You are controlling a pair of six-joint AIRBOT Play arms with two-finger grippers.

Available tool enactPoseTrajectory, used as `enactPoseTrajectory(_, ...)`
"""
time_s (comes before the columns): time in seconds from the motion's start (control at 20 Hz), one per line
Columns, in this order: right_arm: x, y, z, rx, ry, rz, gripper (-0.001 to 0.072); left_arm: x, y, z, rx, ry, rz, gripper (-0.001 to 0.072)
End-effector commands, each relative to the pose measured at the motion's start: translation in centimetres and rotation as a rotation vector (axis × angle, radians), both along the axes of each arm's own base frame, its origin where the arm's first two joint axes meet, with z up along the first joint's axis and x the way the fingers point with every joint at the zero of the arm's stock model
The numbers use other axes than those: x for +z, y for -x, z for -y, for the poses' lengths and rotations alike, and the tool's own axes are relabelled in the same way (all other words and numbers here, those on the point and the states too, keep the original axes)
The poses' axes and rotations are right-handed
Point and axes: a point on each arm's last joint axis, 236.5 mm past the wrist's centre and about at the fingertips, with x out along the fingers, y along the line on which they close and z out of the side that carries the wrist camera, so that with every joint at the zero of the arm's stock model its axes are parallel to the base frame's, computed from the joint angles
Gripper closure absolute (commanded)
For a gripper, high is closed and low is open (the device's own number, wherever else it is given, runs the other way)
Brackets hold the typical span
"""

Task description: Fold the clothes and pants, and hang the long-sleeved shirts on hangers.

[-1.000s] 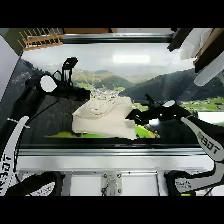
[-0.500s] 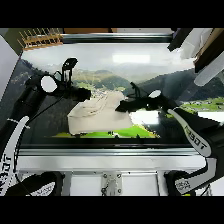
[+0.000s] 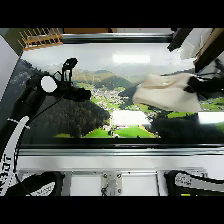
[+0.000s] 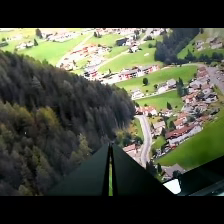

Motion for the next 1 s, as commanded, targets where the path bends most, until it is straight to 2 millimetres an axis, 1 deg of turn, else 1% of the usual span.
enactPoseTrajectory(0.0,-1.6,8.7,10.1,-0.263,0.062,-0.167,0.0695,0.0,0.0,0.0,-0.002,-0.001,0.001,0.0687)
enactPoseTrajectory(0.1,-3.0,11.6,11.4,-0.363,0.035,-0.189,0.0695,0.0,0.0,0.0,-0.002,-0.001,0.001,0.0687)
enactPoseTrajectory(0.2,-4.7,13.8,11.2,-0.402,0.032,-0.206,0.0695,0.0,0.0,0.0,-0.002,-0.001,0.001,0.0687)
enactPoseTrajectory(0.35,-7.2,16.2,9.2,-0.403,0.01,-0.263,0.0695,0.0,0.0,0.0,-0.002,-0.001,0.0,0.0687)
enactPoseTrajectory(0.55,-9.9,19.0,6.5,-0.392,-0.035,-0.334,0.0694,0.0,0.1,0.0,-0.002,-0.001,-0.001,0.0687)
enactPoseTrajectory(0.7,-10.7,20.4,5.2,-0.376,-0.049,-0.372,0.0684,0.0,0.1,0.0,-0.002,-0.001,-0.002,0.0687)
enactPoseTrajectory(0.8,-10.2,21.3,4.8,-0.331,-0.032,-0.39,0.0673,0.0,0.1,0.0,-0.003,-0.002,-0.001,0.0687)
enactPoseTrajectory(0.85,-9.7,21.8,4.6,-0.285,-0.019,-0.397,0.0471,0.0,0.0,0.0,-0.002,-0.002,0.0,0.0687)
enactPoseTrajectory(0.9,-8.9,22.4,5.0,-0.265,0.002,-0.407,0.0158,0.0,0.0,0.0,-0.002,-0.003,0.001,0.0687)
enactPoseTrajectory(0.95,-7.6,22.8,5.9,-0.272,0.039,-0.406,0.0037,0.0,0.0,0.0,-0.002,-0.003,0.0,0.0687)
